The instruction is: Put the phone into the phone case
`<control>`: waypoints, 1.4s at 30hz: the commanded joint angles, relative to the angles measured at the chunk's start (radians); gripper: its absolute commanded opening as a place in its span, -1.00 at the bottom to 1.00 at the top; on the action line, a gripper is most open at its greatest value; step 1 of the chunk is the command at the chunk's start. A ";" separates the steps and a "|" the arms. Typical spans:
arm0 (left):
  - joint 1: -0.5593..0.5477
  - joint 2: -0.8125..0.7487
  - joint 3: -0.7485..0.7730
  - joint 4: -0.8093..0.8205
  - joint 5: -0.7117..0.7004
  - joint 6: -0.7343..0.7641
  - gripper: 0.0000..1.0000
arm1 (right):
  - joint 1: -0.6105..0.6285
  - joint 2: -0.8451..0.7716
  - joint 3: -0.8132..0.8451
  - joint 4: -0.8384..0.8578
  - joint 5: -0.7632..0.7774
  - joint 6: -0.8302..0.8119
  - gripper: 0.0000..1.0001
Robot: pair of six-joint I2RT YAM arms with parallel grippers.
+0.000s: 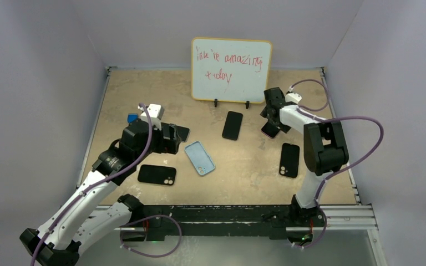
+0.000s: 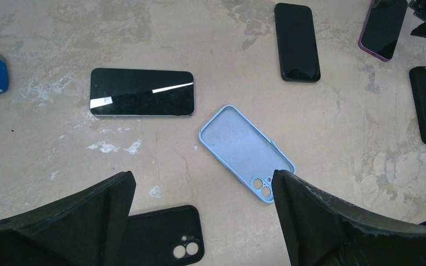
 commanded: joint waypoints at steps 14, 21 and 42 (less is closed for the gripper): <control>-0.001 -0.008 -0.004 0.001 -0.050 -0.003 0.96 | -0.032 0.155 0.149 -0.078 -0.084 -0.014 0.90; -0.001 0.006 0.003 -0.028 -0.127 -0.096 0.94 | -0.032 0.178 0.148 -0.102 -0.120 -0.005 0.79; 0.002 0.164 0.010 -0.419 -0.399 -0.846 0.60 | 0.062 0.025 -0.053 0.029 -0.287 -0.185 -0.01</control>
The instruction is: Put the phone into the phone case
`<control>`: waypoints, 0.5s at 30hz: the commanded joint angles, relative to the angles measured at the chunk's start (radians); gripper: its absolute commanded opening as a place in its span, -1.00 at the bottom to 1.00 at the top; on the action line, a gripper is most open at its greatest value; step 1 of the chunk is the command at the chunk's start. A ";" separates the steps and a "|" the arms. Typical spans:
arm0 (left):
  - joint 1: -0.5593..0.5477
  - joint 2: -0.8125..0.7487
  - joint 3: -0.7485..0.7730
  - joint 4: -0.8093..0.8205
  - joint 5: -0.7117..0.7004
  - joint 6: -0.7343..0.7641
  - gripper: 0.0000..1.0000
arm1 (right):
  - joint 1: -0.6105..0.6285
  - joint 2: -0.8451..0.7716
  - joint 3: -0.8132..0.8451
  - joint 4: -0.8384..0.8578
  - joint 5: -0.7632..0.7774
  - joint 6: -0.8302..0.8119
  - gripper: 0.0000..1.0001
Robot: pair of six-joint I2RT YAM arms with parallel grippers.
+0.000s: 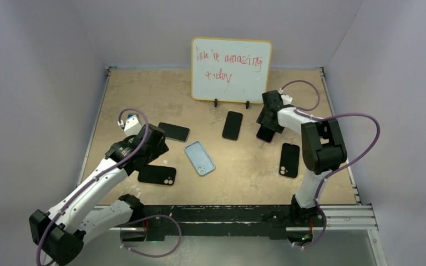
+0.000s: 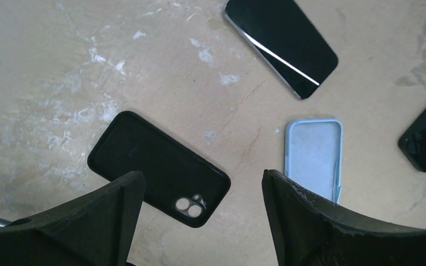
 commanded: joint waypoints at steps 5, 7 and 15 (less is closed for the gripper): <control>0.002 0.112 -0.037 0.059 0.049 -0.084 0.48 | 0.152 -0.062 -0.097 -0.008 -0.093 -0.070 -0.09; 0.002 0.140 -0.036 0.072 0.059 -0.075 0.49 | 0.175 -0.076 -0.127 0.011 -0.106 -0.070 -0.11; 0.002 0.239 -0.012 0.395 0.354 0.297 0.46 | 0.196 -0.157 -0.214 0.019 -0.095 -0.062 -0.16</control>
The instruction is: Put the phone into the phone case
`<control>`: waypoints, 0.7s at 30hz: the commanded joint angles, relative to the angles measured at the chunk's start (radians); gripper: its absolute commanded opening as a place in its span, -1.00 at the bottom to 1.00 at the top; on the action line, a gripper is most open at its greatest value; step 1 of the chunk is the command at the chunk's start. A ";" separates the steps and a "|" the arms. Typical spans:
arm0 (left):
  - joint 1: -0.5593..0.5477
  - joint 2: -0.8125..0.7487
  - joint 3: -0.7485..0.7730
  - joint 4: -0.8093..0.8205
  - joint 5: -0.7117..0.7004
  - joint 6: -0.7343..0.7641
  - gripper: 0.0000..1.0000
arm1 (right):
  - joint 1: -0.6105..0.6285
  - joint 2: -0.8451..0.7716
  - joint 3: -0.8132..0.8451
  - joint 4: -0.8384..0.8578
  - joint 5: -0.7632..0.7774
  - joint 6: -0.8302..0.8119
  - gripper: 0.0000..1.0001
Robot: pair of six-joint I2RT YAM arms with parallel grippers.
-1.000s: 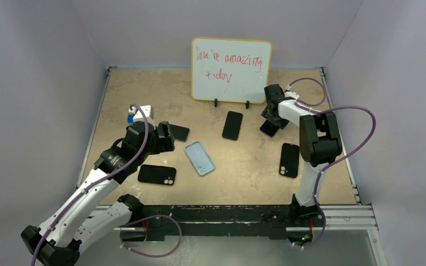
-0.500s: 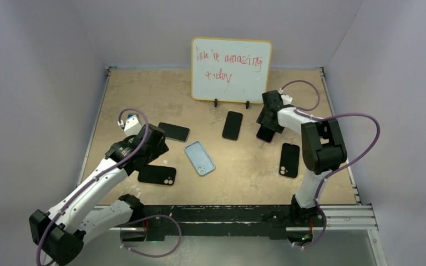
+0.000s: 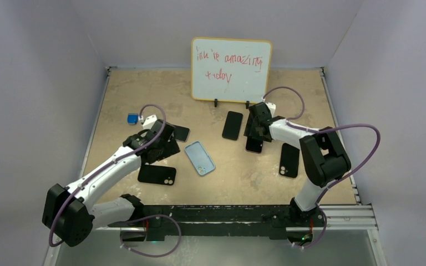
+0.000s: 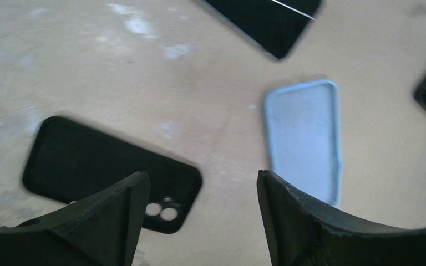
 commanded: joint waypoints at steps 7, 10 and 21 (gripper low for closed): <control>-0.003 0.144 -0.006 0.440 0.600 0.388 0.36 | 0.004 -0.092 -0.048 -0.089 0.006 0.004 -0.18; -0.024 0.179 -0.026 0.519 0.701 0.424 0.28 | 0.004 -0.131 -0.062 -0.104 0.007 0.014 -0.19; -0.131 0.280 0.024 0.599 0.732 0.424 0.23 | 0.000 -0.208 -0.059 -0.153 0.090 -0.021 -0.24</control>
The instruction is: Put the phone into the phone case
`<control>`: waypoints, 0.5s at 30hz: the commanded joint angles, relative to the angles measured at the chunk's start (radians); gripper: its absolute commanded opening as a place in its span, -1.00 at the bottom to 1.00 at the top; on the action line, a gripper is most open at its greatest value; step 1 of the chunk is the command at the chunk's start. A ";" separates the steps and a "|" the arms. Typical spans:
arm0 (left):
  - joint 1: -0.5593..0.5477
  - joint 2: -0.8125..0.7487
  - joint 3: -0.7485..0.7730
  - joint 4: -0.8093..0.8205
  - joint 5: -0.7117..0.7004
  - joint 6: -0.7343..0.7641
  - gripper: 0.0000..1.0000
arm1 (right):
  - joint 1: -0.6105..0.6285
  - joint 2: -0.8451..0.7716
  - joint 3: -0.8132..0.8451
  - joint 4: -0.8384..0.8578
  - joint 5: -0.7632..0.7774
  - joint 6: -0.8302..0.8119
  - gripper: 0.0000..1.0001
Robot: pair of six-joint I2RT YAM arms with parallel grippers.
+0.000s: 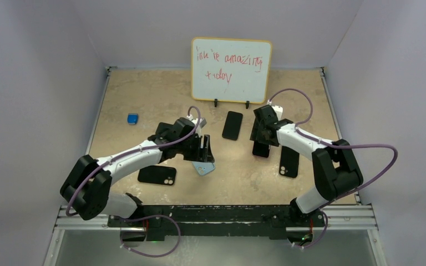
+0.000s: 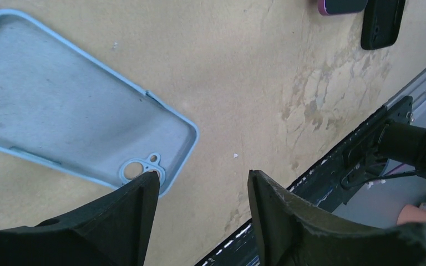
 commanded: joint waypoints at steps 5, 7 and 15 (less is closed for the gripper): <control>-0.041 -0.006 0.019 0.092 0.063 0.052 0.28 | 0.000 -0.041 0.005 -0.008 0.038 -0.020 -0.24; -0.061 -0.038 0.002 0.120 0.069 0.070 0.33 | 0.000 -0.048 -0.023 0.041 0.031 -0.026 -0.24; -0.070 -0.119 0.036 -0.126 -0.283 0.001 0.41 | 0.001 -0.048 -0.039 0.086 0.016 -0.023 -0.26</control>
